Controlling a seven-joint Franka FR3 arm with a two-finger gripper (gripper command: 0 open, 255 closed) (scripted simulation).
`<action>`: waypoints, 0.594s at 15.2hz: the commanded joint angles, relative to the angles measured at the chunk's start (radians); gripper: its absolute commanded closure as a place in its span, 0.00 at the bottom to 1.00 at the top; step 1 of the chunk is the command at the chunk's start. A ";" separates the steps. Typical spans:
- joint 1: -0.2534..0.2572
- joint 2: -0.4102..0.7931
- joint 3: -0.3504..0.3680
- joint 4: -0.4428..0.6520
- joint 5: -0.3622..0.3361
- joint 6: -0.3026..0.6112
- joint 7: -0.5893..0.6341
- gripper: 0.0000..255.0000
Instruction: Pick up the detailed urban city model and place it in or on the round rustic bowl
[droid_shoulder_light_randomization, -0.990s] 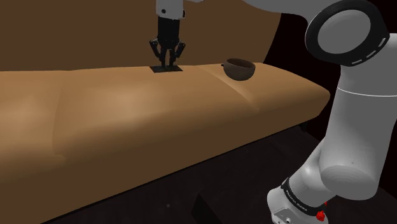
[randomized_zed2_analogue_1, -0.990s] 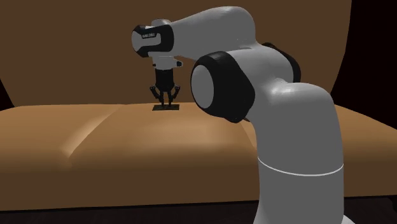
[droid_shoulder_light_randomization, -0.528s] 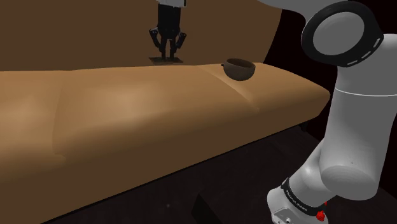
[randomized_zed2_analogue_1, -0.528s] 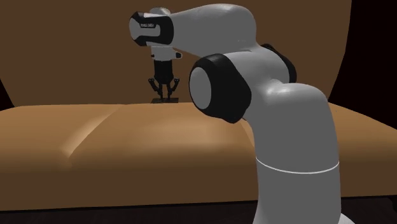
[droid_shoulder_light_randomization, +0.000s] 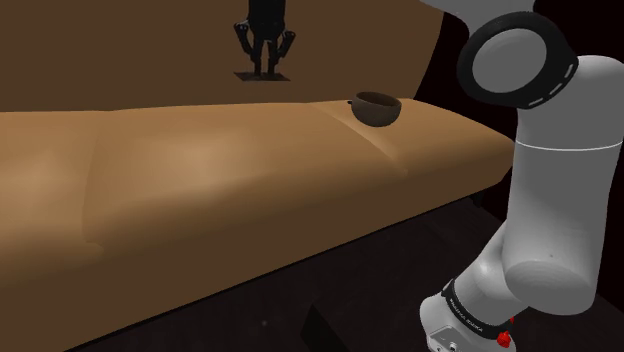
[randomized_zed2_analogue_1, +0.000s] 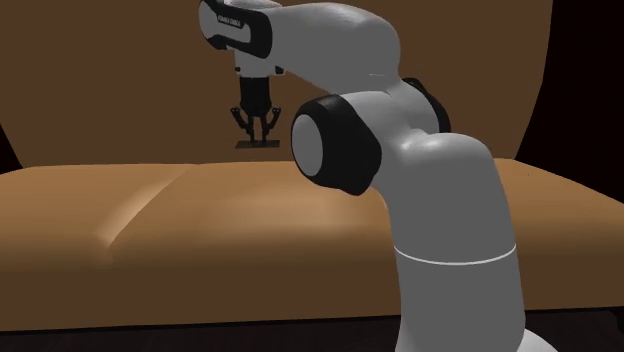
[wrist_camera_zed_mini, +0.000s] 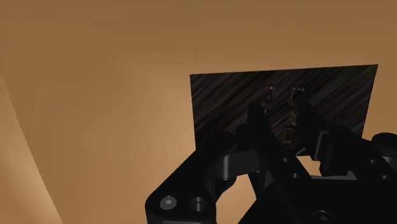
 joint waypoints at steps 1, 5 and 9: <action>0.004 0.022 0.000 0.064 -0.003 -0.042 0.002 1.00; -0.052 -0.066 -0.014 -0.068 0.009 -0.002 -0.060 1.00; -0.119 -0.150 -0.039 -0.185 0.018 0.028 -0.147 1.00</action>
